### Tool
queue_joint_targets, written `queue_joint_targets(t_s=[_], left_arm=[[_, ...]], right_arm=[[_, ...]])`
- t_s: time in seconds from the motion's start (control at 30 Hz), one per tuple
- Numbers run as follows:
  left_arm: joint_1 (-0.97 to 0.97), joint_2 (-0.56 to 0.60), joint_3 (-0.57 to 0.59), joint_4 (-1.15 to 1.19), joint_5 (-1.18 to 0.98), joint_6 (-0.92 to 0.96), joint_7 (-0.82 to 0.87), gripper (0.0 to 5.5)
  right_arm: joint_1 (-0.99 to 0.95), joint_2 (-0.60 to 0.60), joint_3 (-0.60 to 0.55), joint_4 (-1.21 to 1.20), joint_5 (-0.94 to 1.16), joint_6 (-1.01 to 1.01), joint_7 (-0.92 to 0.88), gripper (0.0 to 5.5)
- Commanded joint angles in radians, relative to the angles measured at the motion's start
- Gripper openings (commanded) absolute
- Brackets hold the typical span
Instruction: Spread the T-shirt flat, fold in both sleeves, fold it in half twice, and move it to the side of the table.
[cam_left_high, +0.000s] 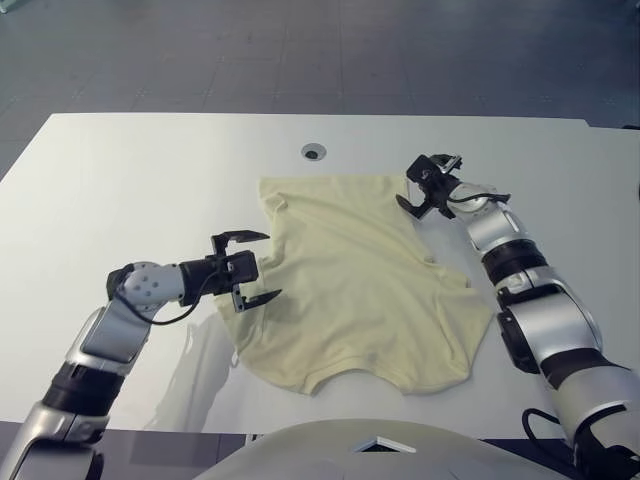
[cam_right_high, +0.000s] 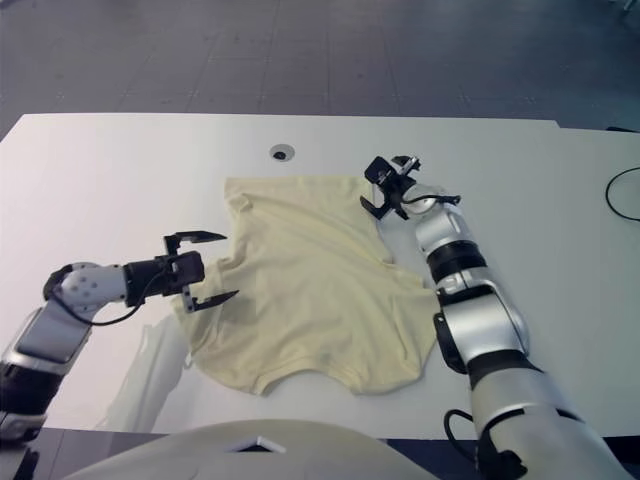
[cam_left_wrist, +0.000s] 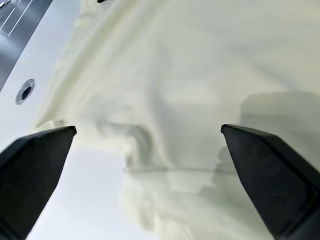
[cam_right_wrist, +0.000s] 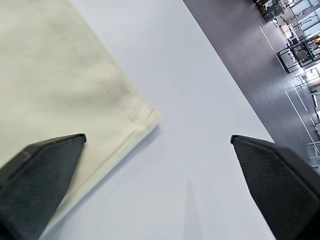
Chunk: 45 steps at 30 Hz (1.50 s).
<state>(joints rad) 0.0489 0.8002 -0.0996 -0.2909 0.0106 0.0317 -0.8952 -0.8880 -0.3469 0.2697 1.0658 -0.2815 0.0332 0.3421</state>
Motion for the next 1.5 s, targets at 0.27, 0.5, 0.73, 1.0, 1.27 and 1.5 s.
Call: queue_joint_targets(t_s=[0.27, 0.5, 0.73, 1.0, 1.27, 1.5], left_arm=[[0.201, 0.043, 0.116, -0.127, 0.112, 0.051, 0.105, 5.38], [0.229, 0.108, 0.075, -0.028, 0.201, -0.008, 0.080, 5.38], [0.310, 0.178, 0.106, 0.009, 0.215, -0.005, 0.064, 5.38], [0.224, 0.133, 0.071, -0.022, 0.180, 0.027, 0.078, 5.38], [0.125, 0.052, 0.085, -0.085, 0.086, 0.090, 0.098, 5.38], [0.113, 0.033, 0.250, -0.197, -0.089, 0.251, 0.102, 5.38]], right_arm=[[-0.128, 0.070, -0.003, 0.231, -0.045, -0.109, -0.113, 5.40], [-0.096, 0.073, 0.016, 0.277, -0.106, -0.076, -0.158, 5.40], [-0.068, 0.010, 0.006, 0.295, -0.129, 0.025, -0.234, 5.40], [-0.083, 0.025, -0.080, 0.276, -0.058, -0.068, -0.213, 5.40], [-0.129, -0.008, -0.134, 0.224, -0.007, -0.227, -0.134, 5.40], [0.207, -0.141, -0.221, -0.432, 0.178, -0.027, 0.189, 5.40]])
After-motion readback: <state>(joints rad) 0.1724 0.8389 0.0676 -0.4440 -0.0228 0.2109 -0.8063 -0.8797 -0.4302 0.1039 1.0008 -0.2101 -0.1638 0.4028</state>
